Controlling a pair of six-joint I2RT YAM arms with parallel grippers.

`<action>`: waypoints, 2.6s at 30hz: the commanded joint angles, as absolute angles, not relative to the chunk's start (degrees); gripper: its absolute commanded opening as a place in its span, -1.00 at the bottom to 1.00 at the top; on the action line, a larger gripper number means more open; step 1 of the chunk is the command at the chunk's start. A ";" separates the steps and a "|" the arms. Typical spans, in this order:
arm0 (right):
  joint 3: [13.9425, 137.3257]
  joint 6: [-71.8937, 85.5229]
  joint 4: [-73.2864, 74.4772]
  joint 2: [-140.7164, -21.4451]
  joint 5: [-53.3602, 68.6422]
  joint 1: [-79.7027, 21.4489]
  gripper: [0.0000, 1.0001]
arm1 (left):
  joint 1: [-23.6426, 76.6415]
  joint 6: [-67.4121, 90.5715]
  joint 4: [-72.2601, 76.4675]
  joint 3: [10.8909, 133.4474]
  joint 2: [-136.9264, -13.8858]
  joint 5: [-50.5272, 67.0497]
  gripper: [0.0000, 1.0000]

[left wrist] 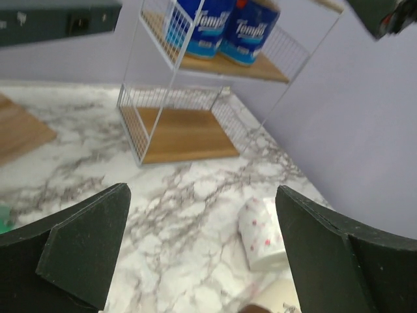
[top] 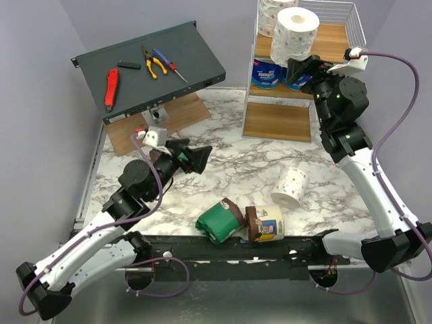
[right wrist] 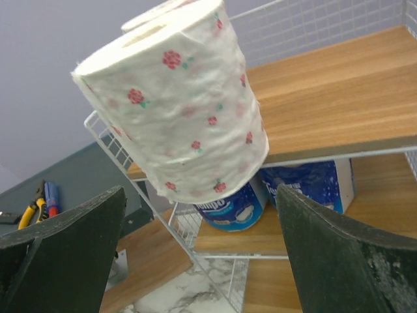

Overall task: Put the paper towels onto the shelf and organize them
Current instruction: Place the paper towel on the shelf.

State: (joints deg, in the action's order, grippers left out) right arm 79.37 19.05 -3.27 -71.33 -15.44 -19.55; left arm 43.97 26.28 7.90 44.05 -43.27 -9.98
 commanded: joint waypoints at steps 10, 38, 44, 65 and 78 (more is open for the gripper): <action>77.06 12.12 -11.47 -72.61 -8.71 -20.39 1.00 | 44.12 35.71 -2.42 25.05 -18.03 -8.26 0.97; 79.98 9.44 -20.76 -81.30 -29.94 -21.25 1.00 | 44.12 36.25 -7.78 23.67 -17.97 -11.43 0.97; 79.96 7.73 -22.06 -82.01 -36.10 -21.27 1.00 | 44.12 37.00 -8.35 24.34 -19.07 -11.25 0.97; 82.16 5.58 -20.77 -81.42 -41.17 -20.57 1.00 | 44.12 36.47 -9.58 25.45 -18.63 -11.15 0.97; 82.15 11.76 -14.75 -79.03 -23.02 -20.74 1.00 | 44.12 36.30 -8.98 25.61 -19.39 -10.72 0.97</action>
State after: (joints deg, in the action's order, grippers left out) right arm 80.09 10.74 -18.17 -76.23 -26.92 -20.88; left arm 43.97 36.71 -9.34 23.99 -19.11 -10.68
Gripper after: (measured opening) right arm 0.998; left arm 0.985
